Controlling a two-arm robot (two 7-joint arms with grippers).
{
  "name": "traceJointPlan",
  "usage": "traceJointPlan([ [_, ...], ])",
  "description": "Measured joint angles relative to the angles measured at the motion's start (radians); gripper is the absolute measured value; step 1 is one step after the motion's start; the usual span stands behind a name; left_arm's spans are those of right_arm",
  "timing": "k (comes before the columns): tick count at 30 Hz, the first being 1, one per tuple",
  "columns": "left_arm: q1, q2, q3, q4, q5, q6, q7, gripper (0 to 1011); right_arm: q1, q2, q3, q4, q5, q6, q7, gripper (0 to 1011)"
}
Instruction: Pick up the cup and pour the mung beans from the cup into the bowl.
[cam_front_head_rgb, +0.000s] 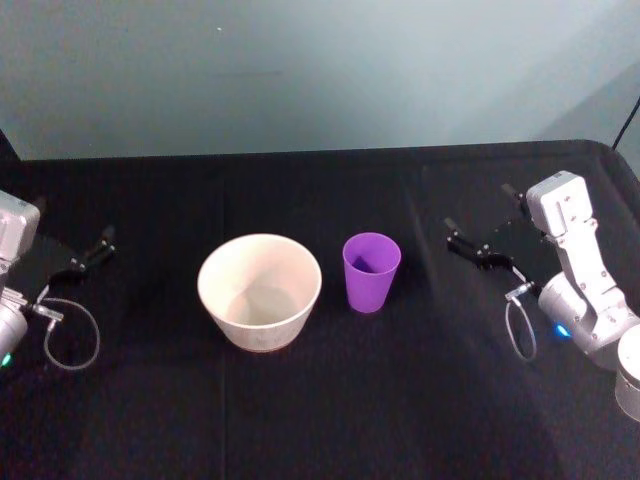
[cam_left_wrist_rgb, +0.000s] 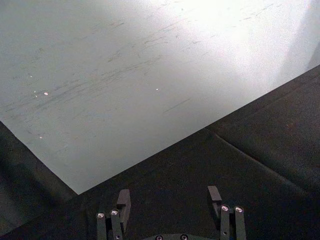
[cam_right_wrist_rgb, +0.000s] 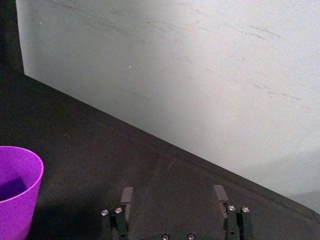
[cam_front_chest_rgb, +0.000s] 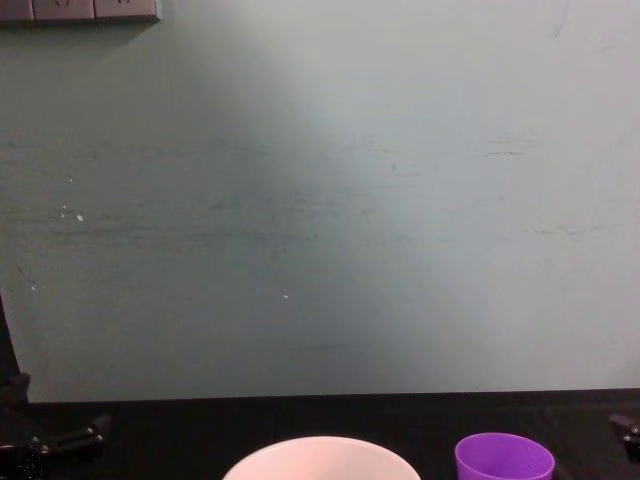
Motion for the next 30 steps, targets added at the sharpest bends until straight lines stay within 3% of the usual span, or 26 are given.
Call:
traceJointPlan([
  [30,0.000,0.000,0.000,0.000,0.000,0.000,0.000,1000,0.000,0.000,0.000,0.000,0.000,0.000,0.000,1000],
])
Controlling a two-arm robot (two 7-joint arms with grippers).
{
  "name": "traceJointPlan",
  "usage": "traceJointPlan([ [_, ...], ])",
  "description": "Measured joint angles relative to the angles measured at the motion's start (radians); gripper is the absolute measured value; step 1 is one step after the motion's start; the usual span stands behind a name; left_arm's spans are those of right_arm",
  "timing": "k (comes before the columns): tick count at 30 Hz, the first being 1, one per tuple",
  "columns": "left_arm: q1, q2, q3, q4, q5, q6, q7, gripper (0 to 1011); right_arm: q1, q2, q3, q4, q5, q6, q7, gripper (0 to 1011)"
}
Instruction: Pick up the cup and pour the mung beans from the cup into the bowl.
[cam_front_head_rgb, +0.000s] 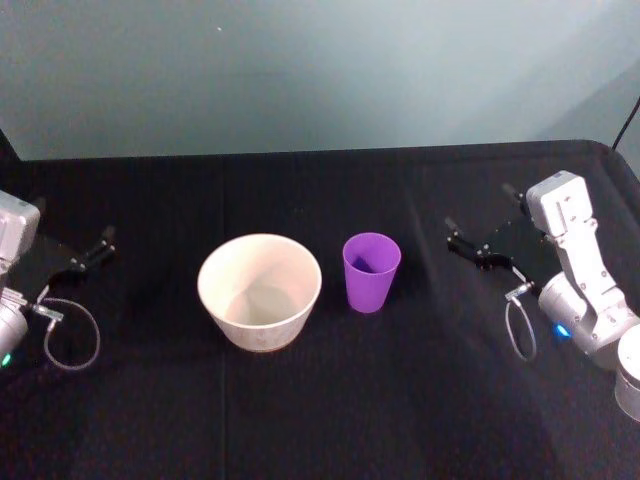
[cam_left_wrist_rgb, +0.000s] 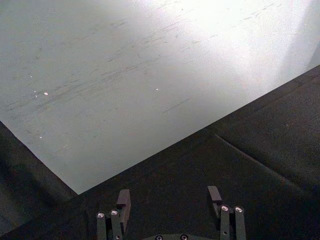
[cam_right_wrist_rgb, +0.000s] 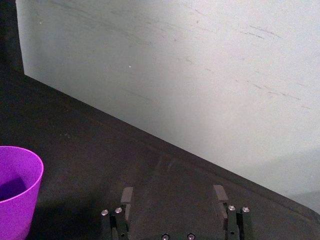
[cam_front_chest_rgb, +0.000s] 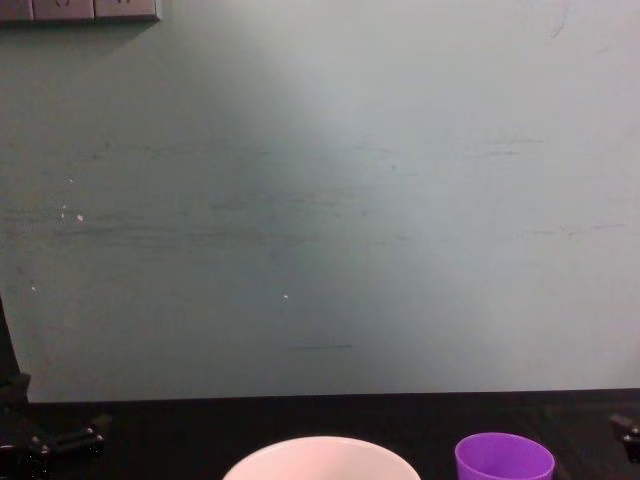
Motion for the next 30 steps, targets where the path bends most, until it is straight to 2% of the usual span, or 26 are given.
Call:
traceJointPlan([
  [20,0.000,0.000,0.000,0.000,0.000,0.000,0.000,1000,0.000,0.000,0.000,0.000,0.000,0.000,0.000,1000],
  [28,0.000,0.000,0.000,0.000,0.000,0.000,0.000,1000,-0.076,0.029,0.060,-0.077,0.016,-0.023,-0.004,1000],
  [30,0.000,0.000,0.000,0.000,0.000,0.000,0.000,1000,-0.107,0.046,0.084,-0.099,0.044,-0.045,0.016,1000],
])
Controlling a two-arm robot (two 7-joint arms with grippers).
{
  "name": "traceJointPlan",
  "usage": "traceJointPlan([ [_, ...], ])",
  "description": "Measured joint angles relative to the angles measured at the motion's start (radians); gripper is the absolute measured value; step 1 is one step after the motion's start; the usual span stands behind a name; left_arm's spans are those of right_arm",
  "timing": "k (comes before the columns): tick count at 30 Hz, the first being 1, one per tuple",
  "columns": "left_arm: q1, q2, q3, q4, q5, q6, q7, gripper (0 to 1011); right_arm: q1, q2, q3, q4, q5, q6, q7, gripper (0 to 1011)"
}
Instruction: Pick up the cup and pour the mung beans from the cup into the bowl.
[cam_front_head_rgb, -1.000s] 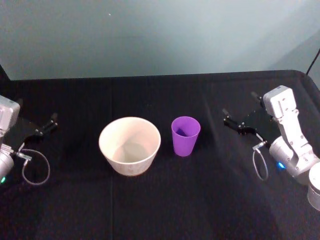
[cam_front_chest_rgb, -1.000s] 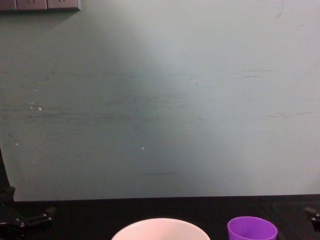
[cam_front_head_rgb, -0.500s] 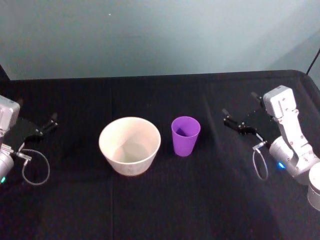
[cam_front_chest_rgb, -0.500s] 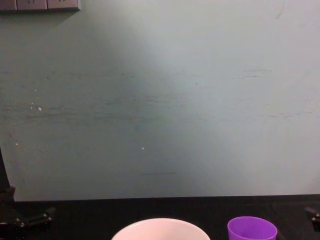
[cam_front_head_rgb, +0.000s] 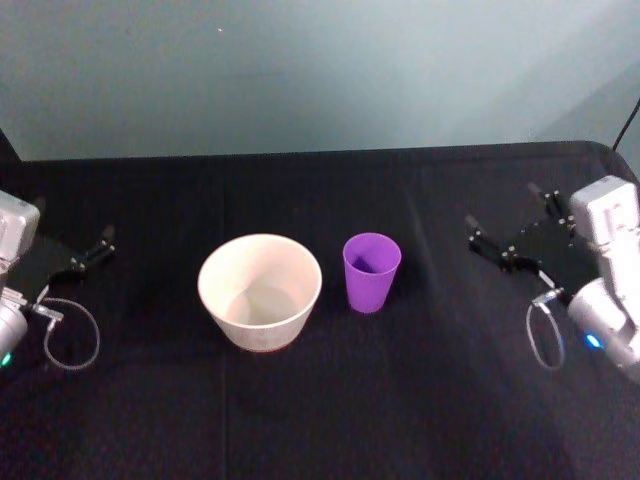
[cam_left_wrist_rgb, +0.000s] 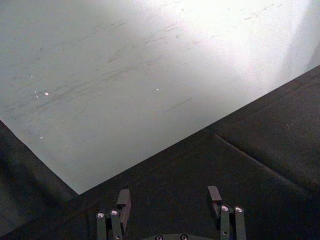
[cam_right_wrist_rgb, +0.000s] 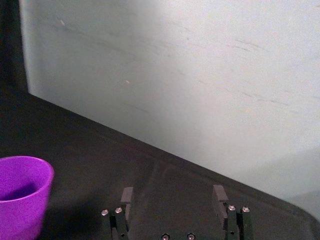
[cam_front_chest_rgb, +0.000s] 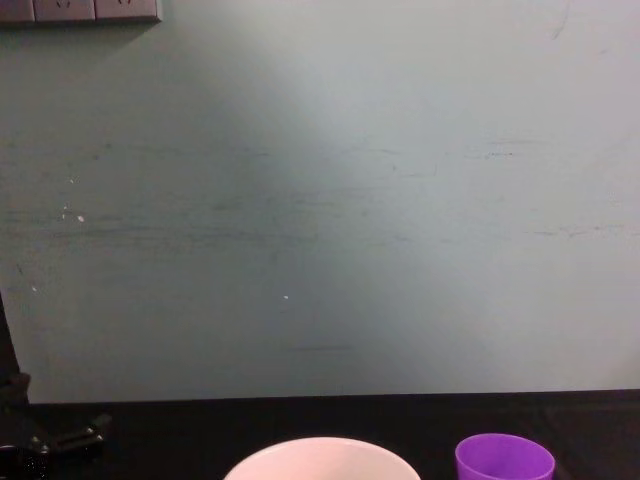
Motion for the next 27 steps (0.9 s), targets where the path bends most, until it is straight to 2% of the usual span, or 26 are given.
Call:
traceJointPlan([
  [1,0.000,0.000,0.000,0.000,0.000,0.000,0.000,1000,-0.008,0.004,0.007,-0.004,0.012,-0.006,0.011,1000],
  [2,0.000,0.000,0.000,0.000,0.000,0.000,0.000,1000,-0.026,0.016,0.020,-0.007,0.052,-0.029,0.057,1000],
  [5,0.000,0.000,0.000,0.000,0.000,0.000,0.000,1000,-0.047,0.033,0.035,-0.002,0.119,-0.072,0.147,1000],
  [6,0.000,0.000,0.000,0.000,0.000,0.000,0.000,1000,-0.056,0.041,0.039,0.005,0.154,-0.093,0.203,1000],
  [8,0.000,0.000,0.000,0.000,0.000,0.000,0.000,1000,-0.062,0.047,0.039,0.013,0.178,-0.109,0.252,1000],
  [9,0.000,0.000,0.000,0.000,0.000,0.000,0.000,1000,-0.065,0.051,0.037,0.022,0.196,-0.122,0.295,1000],
  [14,0.000,0.000,0.000,0.000,0.000,0.000,0.000,1000,-0.058,0.050,0.014,0.047,0.221,-0.136,0.399,1000],
  [18,0.000,0.000,0.000,0.000,0.000,0.000,0.000,1000,-0.037,0.032,-0.009,0.079,0.239,-0.141,0.489,1000],
  [22,0.000,0.000,0.000,0.000,0.000,0.000,0.000,1000,-0.021,0.009,-0.021,0.103,0.249,-0.142,0.534,1000],
  [27,0.000,0.000,0.000,0.000,0.000,0.000,0.000,1000,-0.006,-0.023,-0.031,0.117,0.244,-0.136,0.549,1000],
])
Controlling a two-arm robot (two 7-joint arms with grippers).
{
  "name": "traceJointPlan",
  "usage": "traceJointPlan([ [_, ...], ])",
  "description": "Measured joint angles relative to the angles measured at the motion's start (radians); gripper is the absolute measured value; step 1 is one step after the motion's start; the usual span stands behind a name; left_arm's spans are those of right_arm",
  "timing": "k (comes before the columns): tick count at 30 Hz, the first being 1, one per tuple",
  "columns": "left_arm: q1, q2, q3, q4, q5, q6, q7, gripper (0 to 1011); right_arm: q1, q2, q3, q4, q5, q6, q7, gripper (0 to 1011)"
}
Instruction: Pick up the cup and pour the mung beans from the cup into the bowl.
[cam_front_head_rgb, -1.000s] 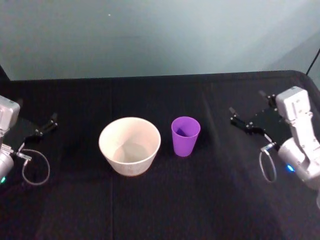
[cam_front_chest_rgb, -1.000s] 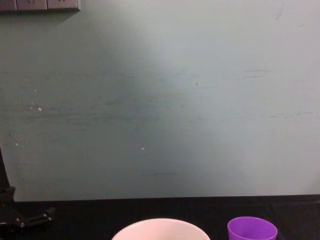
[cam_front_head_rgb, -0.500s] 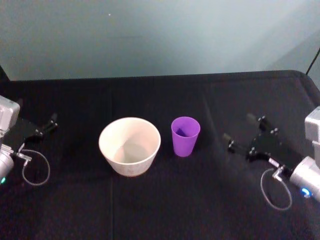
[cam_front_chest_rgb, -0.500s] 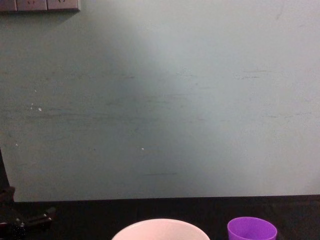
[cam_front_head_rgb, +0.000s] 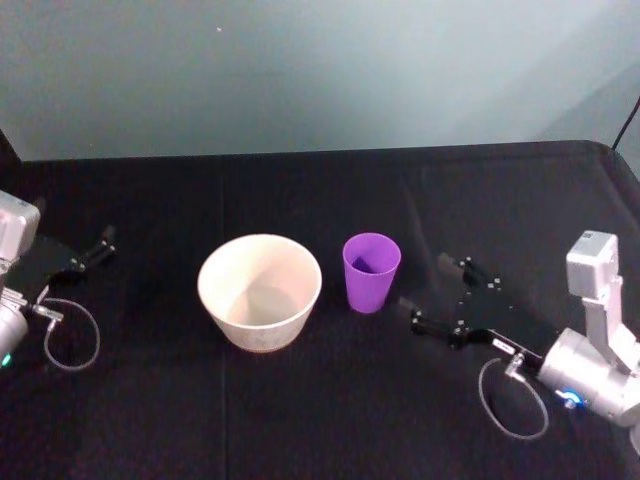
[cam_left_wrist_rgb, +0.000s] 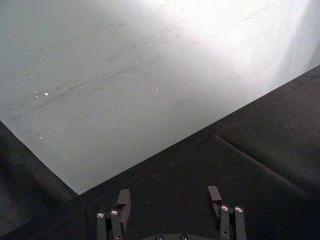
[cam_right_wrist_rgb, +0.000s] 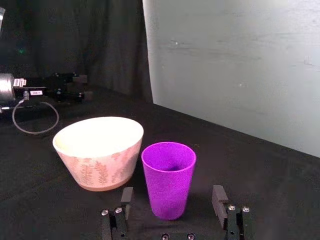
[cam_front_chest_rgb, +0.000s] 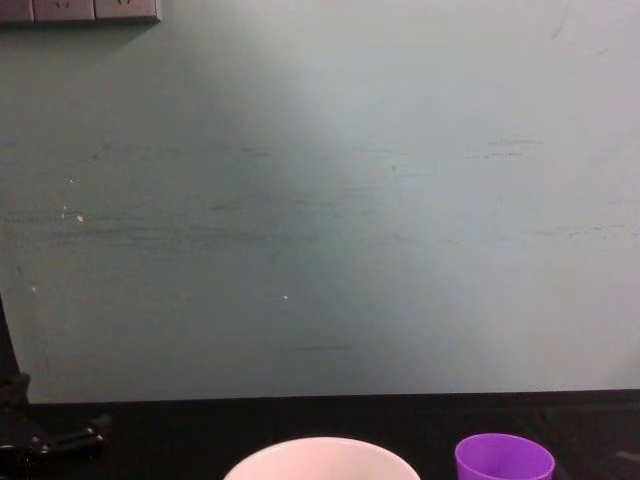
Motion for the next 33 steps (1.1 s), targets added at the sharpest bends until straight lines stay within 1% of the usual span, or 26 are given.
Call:
traceJointPlan([
  [1,0.000,0.000,0.000,0.000,0.000,0.000,0.000,1000,0.005,-0.011,-0.003,0.003,-0.007,0.005,-0.001,1000],
  [4,0.000,0.000,0.000,0.000,0.000,0.000,0.000,1000,0.011,-0.026,-0.006,0.006,-0.019,0.016,-0.007,1000],
  [10,0.000,0.000,0.000,0.000,0.000,0.000,0.000,1000,0.032,-0.071,-0.016,0.023,-0.047,0.058,-0.028,1000],
  [15,0.000,0.000,0.000,0.000,0.000,0.000,0.000,1000,0.041,-0.091,-0.017,0.030,-0.056,0.073,-0.032,1000],
  [20,0.000,0.000,0.000,0.000,0.000,0.000,0.000,1000,0.052,-0.121,-0.014,0.043,-0.070,0.089,-0.038,1000],
  [21,0.000,0.000,0.000,0.000,0.000,0.000,0.000,1000,0.052,-0.121,-0.014,0.043,-0.070,0.089,-0.038,1000],
  [24,0.000,0.000,0.000,0.000,0.000,0.000,0.000,1000,0.060,-0.137,-0.012,0.049,-0.084,0.098,-0.046,1000],
  [26,0.000,0.000,0.000,0.000,0.000,0.000,0.000,1000,0.062,-0.140,-0.011,0.050,-0.086,0.099,-0.047,1000],
  [27,0.000,0.000,0.000,0.000,0.000,0.000,0.000,1000,0.066,-0.150,-0.007,0.053,-0.092,0.099,-0.051,1000],
  [33,0.000,0.000,0.000,0.000,0.000,0.000,0.000,1000,0.078,-0.179,0.002,0.069,-0.107,0.104,-0.062,1000],
])
